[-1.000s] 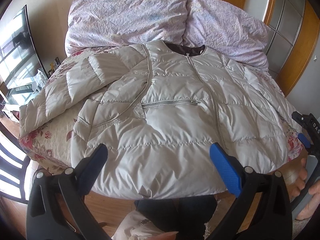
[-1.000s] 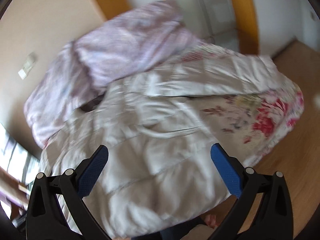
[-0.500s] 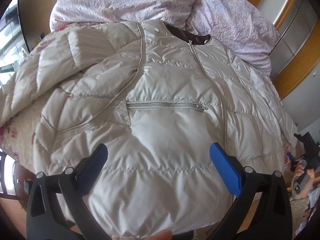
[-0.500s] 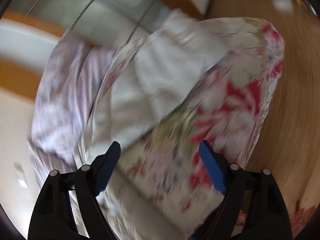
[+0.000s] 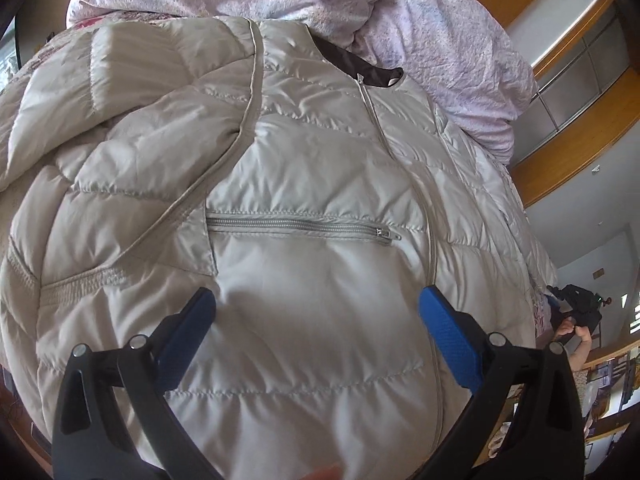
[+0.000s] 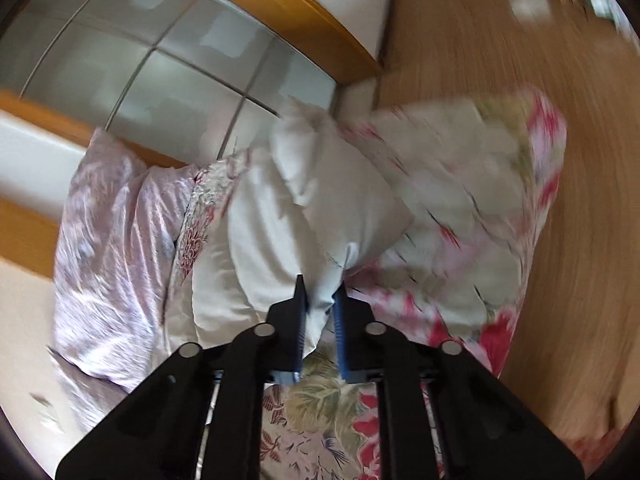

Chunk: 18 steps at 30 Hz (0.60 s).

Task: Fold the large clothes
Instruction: 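Grasp the jacket sleeve cuff with the right gripper and lift it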

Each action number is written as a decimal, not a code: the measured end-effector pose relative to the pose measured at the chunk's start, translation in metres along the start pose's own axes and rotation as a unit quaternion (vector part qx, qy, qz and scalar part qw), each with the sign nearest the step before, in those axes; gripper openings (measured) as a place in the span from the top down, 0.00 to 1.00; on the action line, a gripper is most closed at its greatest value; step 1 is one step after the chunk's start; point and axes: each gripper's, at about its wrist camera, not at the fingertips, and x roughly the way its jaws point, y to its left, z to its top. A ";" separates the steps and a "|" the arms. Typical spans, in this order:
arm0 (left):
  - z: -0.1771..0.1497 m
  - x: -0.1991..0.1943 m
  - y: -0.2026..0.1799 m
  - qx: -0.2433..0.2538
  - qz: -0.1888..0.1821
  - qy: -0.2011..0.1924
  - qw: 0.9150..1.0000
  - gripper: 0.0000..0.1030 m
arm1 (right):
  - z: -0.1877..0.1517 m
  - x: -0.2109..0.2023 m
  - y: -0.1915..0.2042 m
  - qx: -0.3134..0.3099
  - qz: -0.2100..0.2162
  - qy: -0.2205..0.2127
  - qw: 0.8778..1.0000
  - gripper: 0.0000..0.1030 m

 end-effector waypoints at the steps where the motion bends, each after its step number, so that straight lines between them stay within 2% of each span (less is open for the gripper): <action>1: 0.002 0.003 0.004 -0.009 -0.008 0.006 1.000 0.02 | -0.001 -0.006 0.014 -0.029 -0.005 -0.017 0.999 0.91; 4: 0.003 0.003 0.014 -0.028 -0.034 0.005 0.999 0.02 | -0.005 -0.023 0.060 -0.114 0.002 -0.054 0.992 0.93; 6: 0.003 0.001 0.021 -0.042 -0.058 0.001 0.997 0.02 | -0.018 -0.039 0.101 -0.180 0.029 -0.066 0.981 0.94; 9: 0.003 -0.003 0.027 -0.053 -0.092 -0.007 0.994 0.02 | -0.051 -0.053 0.164 -0.263 0.086 -0.055 0.960 0.94; 11: 0.003 -0.005 0.030 -0.059 -0.098 -0.011 0.993 0.02 | -0.089 -0.062 0.209 -0.322 0.133 -0.032 0.937 0.94; 14: 0.002 -0.010 0.037 -0.070 -0.110 -0.023 0.991 0.02 | -0.135 -0.060 0.258 -0.373 0.182 0.004 0.910 0.94; 17: 0.004 -0.018 0.038 -0.059 -0.080 -0.036 0.994 0.02 | -0.200 -0.052 0.306 -0.429 0.234 0.055 0.871 0.94; 18: 0.004 -0.020 0.037 -0.052 -0.066 -0.041 0.996 0.02 | -0.216 -0.051 0.310 -0.440 0.242 0.066 0.862 0.94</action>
